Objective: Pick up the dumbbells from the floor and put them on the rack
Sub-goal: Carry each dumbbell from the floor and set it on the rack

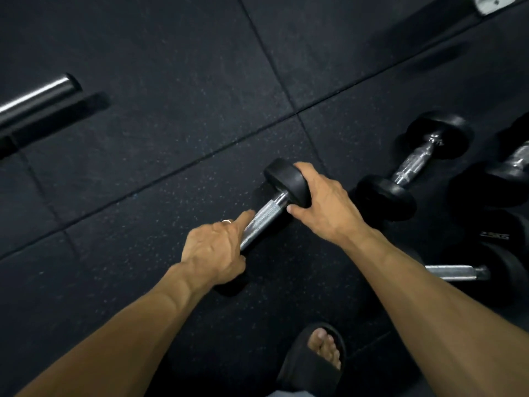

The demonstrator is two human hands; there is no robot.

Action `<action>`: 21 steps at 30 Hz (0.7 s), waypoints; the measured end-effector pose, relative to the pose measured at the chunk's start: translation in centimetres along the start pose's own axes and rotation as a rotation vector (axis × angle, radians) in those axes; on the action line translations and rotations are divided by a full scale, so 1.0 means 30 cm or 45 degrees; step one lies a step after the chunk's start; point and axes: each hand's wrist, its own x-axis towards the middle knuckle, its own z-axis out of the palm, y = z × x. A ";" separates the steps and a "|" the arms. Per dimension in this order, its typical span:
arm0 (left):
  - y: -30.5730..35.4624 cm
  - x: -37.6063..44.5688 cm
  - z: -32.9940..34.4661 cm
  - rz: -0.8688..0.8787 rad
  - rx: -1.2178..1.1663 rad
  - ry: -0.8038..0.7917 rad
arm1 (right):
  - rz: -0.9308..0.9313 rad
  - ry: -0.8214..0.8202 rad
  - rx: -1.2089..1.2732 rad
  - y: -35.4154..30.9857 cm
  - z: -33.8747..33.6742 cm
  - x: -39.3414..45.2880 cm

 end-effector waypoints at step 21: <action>0.060 -0.248 -0.301 0.111 -0.438 -0.115 | -0.070 0.087 -0.156 -0.207 -0.371 -0.302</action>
